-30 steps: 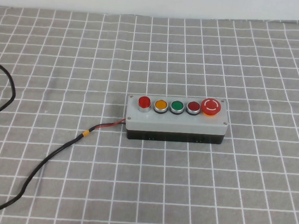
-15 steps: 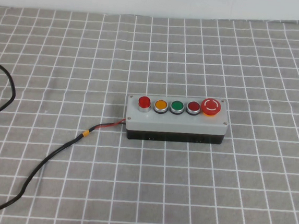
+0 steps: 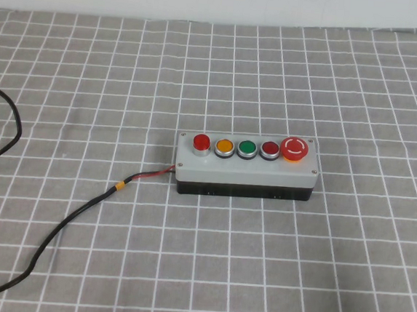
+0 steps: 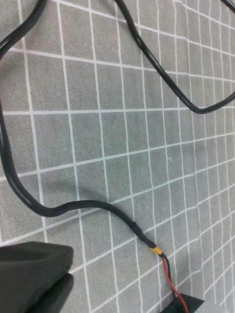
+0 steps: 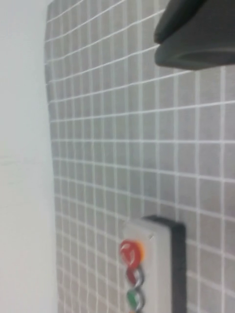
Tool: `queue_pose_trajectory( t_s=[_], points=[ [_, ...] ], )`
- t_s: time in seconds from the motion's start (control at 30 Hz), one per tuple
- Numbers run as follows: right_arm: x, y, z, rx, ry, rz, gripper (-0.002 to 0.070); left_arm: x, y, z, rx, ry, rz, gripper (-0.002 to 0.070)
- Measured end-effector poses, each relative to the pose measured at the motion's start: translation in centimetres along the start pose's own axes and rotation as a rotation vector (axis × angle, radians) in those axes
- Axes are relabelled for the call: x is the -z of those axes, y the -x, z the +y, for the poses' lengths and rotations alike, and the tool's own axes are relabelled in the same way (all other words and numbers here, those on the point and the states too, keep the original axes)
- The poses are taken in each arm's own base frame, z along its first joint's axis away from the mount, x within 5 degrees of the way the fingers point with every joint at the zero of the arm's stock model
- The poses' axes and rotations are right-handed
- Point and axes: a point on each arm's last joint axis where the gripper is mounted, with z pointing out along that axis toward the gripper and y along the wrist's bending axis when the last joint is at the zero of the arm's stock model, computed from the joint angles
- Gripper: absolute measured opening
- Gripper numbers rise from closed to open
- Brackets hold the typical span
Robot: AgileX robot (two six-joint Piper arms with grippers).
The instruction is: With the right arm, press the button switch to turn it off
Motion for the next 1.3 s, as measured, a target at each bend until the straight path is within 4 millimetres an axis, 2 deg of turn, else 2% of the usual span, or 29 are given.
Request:
queue_pose_trajectory(
  t_s=[0.23, 0.3, 0.57, 1.3],
  points=[
    [-1.4, -8.2, -1.0, -0.003, -0.012, -0.037, -0.0017, 0.0, 0.0, 0.0, 0.000, 0.000, 0.000, -0.0003],
    [-1.6, -9.6, -1.1, -0.003, -0.010, -0.051, -0.0017, 0.0, 0.0, 0.0, 0.000, 0.000, 0.000, -0.0003],
    [-1.4, -10.9, -1.3, -0.004, -0.021, 0.044, -0.0017, 0.0, 0.0, 0.0, 0.000, 0.000, 0.000, -0.0003],
    [-1.4, -11.0, -1.3, -0.004, -0.023, 0.057, -0.0017, 0.0, 0.0, 0.0, 0.000, 0.000, 0.000, -0.0003]
  ],
)
